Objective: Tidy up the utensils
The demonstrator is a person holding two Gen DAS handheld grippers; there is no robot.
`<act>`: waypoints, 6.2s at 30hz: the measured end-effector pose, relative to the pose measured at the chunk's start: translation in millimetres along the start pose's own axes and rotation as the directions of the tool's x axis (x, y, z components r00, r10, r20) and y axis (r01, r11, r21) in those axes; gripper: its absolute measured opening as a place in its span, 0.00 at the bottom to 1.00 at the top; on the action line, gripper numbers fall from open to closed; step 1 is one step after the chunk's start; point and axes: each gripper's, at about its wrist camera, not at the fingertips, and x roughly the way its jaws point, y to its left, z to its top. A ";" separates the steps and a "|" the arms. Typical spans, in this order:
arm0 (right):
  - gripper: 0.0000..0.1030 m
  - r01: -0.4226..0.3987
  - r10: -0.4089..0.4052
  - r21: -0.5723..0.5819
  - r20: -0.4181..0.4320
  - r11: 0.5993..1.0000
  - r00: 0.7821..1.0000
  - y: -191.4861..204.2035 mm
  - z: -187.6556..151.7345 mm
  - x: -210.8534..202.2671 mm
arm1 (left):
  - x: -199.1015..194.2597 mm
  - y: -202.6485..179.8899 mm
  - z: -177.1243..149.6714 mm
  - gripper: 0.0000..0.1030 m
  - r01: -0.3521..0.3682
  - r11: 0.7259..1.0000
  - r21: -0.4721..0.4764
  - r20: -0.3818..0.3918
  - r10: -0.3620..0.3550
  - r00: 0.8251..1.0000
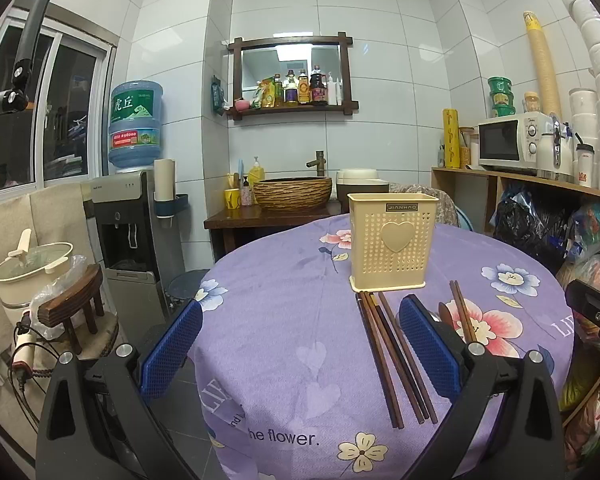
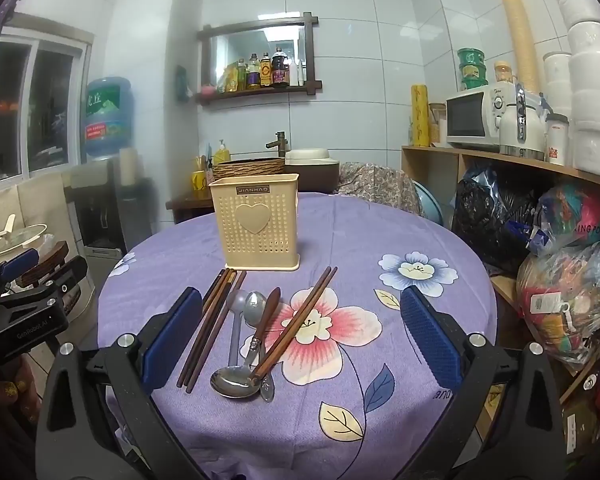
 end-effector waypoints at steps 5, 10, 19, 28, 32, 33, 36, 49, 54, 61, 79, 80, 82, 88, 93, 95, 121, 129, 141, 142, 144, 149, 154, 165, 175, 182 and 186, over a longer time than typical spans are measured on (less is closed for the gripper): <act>0.95 0.000 0.000 0.001 -0.002 1.000 1.000 -0.5 0.5 0.0 | -0.2 0.3 -0.2 0.95 0.000 1.000 0.000 0.000 0.000 1.000; 0.95 0.000 0.000 0.001 -0.003 1.000 1.000 0.1 1.4 0.4 | -0.2 1.0 -1.3 0.95 -0.002 1.000 0.000 -0.003 0.002 1.000; 0.95 0.002 -0.002 0.001 -0.015 1.000 1.000 -2.2 -2.8 2.0 | 1.0 2.1 -2.0 0.95 -0.004 1.000 0.003 -0.016 0.004 1.000; 0.95 0.059 -0.059 -0.002 -0.159 0.998 0.986 -19.5 -5.9 41.0 | 48.1 12.9 -6.7 0.95 0.051 0.998 -0.036 -0.248 -0.059 0.967; 0.95 0.070 -0.071 -0.014 -0.244 0.997 0.967 -31.0 -6.1 72.0 | 88.3 15.1 -4.8 0.95 0.108 0.993 -0.043 -0.371 -0.116 0.921; 0.95 0.069 -0.071 -0.015 -0.267 0.997 0.961 -33.6 -5.6 80.5 | 94.2 13.9 -4.5 0.94 0.122 0.992 -0.042 -0.388 -0.128 0.913; 0.95 0.050 -0.048 -0.004 -0.312 0.999 0.949 -37.5 -3.5 101.9 | 121.9 2.2 -1.6 0.87 0.178 0.984 -0.014 -0.448 -0.165 0.879; 0.95 0.035 -0.038 -0.015 -0.333 0.999 0.942 -27.0 -3.8 125.6 | 177.7 -29.1 -17.6 0.52 0.251 0.968 -0.017 -0.611 -0.209 0.763; 0.95 0.032 -0.034 -0.012 -0.332 0.999 0.943 -27.1 -2.5 128.6 | 181.4 -30.0 -21.5 0.51 0.242 0.970 -0.015 -0.622 -0.199 0.757; 0.95 0.021 -0.029 -0.026 -0.341 0.999 0.939 -23.1 -1.7 133.9 | 187.5 -20.9 -20.6 0.53 0.247 0.969 0.008 -0.635 -0.186 0.750; 0.47 -0.174 0.249 0.193 -0.487 0.966 0.837 5.6 -5.2 208.7 | 229.4 4.9 -4.8 0.53 0.227 0.971 -0.080 -0.650 -0.223 0.726; 0.46 -0.169 0.243 0.192 -0.493 0.967 0.836 7.5 -6.1 212.1 | 232.0 5.0 -4.8 0.53 0.225 0.970 -0.088 -0.652 -0.227 0.724; 0.40 -0.168 0.247 0.196 -0.507 0.966 0.826 10.0 -7.6 219.3 | 237.3 6.0 -5.5 0.51 0.228 0.967 -0.108 -0.657 -0.242 0.714; 0.30 -0.168 0.284 0.256 -0.535 0.952 0.795 7.1 -13.8 236.8 | 246.5 7.0 -6.5 0.38 0.214 0.967 -0.139 -0.661 -0.251 0.707; 0.23 -0.176 0.319 0.298 -0.544 0.938 0.776 1.4 -15.7 239.4 | 253.5 5.1 -4.6 0.32 0.219 0.966 -0.139 -0.669 -0.255 0.699; 0.19 -0.175 0.326 0.311 -0.545 0.934 0.772 0.4 -16.2 240.3 | 258.5 1.6 -3.5 0.31 0.222 0.966 -0.134 -0.672 -0.253 0.696; 0.16 -0.424 0.528 0.333 -0.348 0.842 0.775 6.0 46.4 158.2 | 200.8 15.6 75.0 0.08 0.309 0.935 -0.172 -0.422 -0.354 0.835; 0.16 -0.459 0.517 0.247 -0.290 0.853 0.805 14.8 68.2 134.3 | 150.2 37.9 99.2 0.08 0.323 0.927 -0.190 -0.257 -0.364 0.895; 0.16 -0.459 0.500 0.199 -0.289 0.866 0.817 15.6 84.7 144.0 | 146.2 40.5 109.0 0.08 0.341 0.918 -0.203 -0.203 -0.380 0.903; 0.16 -0.460 0.499 0.195 -0.288 0.866 0.817 14.2 87.9 145.0 | 146.1 40.8 111.8 0.08 0.343 0.917 -0.202 -0.198 -0.382 0.903; 0.16 -0.464 0.500 0.187 -0.285 0.866 0.818 10.9 98.4 148.4 | 146.9 41.3 123.4 0.08 0.361 0.910 -0.203 -0.183 -0.397 0.899; 0.16 -0.463 0.484 0.144 -0.230 0.875 0.844 0.6 154.5 157.7 | 148.5 42.0 176.3 0.08 0.401 0.896 -0.191 -0.106 -0.425 0.899; 0.16 -0.421 0.430 0.096 -0.126 0.902 0.894 -10.4 235.5 175.6 | 161.3 32.2 237.4 0.08 0.420 0.890 -0.178 -0.020 -0.430 0.903; 0.16 -0.293 0.301 0.074 -0.141 0.953 0.943 -14.2 238.6 250.2 | 227.0 -23.4 227.5 0.08 0.340 0.933 -0.118 -0.067 -0.349 0.935; 0.16 -0.252 0.263 0.077 -0.279 0.965 0.923 -8.7 169.5 294.8 | 263.8 -34.1 154.1 0.08 0.312 0.944 -0.112 -0.233 -0.330 0.915; 0.16 -0.226 0.234 0.062 -0.288 0.972 0.929 -8.9 156.2 303.3 | 261.5 -34.6 156.1 0.08 0.295 0.952 -0.082 -0.230 -0.306 0.924; 0.19 -0.219 0.227 0.061 -0.264 0.974 0.937 -10.7 156.3 301.7 | 258.9 -34.7 156.9 0.13 0.299 0.951 -0.082 -0.230 -0.310 0.923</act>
